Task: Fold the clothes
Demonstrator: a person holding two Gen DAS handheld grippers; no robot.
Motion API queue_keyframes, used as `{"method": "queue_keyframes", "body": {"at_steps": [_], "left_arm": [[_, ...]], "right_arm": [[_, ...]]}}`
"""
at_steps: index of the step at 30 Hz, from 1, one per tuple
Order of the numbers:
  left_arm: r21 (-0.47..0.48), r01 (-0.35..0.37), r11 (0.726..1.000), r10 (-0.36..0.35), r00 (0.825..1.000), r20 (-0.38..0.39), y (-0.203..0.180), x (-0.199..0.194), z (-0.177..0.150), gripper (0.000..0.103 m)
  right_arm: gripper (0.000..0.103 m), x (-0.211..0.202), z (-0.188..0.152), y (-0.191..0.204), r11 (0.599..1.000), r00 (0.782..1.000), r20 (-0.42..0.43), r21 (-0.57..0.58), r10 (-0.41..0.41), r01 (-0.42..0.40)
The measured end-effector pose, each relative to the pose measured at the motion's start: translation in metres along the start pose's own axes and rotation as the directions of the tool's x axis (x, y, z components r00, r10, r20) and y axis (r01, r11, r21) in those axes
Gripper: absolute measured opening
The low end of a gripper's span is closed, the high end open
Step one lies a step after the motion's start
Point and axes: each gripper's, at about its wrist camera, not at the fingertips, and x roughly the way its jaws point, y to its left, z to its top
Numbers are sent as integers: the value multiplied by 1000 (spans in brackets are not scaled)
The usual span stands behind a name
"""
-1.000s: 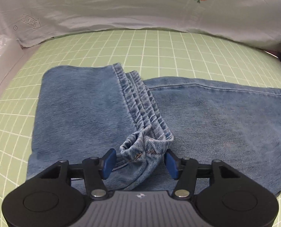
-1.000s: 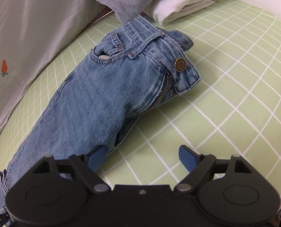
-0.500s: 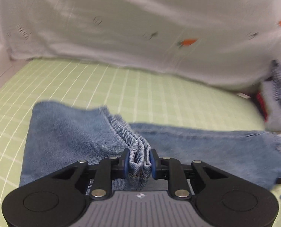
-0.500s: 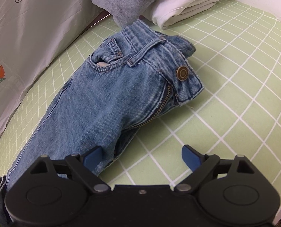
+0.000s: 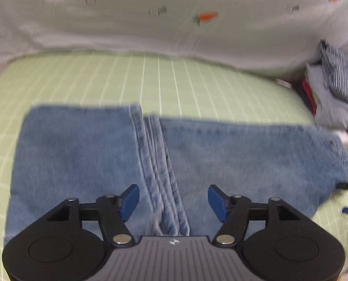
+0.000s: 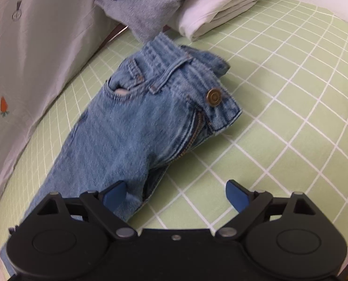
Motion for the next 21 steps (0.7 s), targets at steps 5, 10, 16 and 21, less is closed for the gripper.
{"method": "queue_keyframes", "body": {"at_steps": [5,10,16,21], "left_arm": [[-84,-112,990,114,993,14,14,8,15,95],[-30,-323,946,318,942,-106,25,33,6,95],[-78,-343,936,321,923,-210,41,44,-12,95],[-83,-375,923,347,908,-236,41,50,-21,101]], "right_arm": [[99,-7,11,-5,998,998,61,62,30,-34],[100,6,18,-14,984,995,54,148,88,-95],[103,20,31,-13,990,995,82,125,61,-71],[103,35,41,-17,981,992,110,173,67,-86]]}}
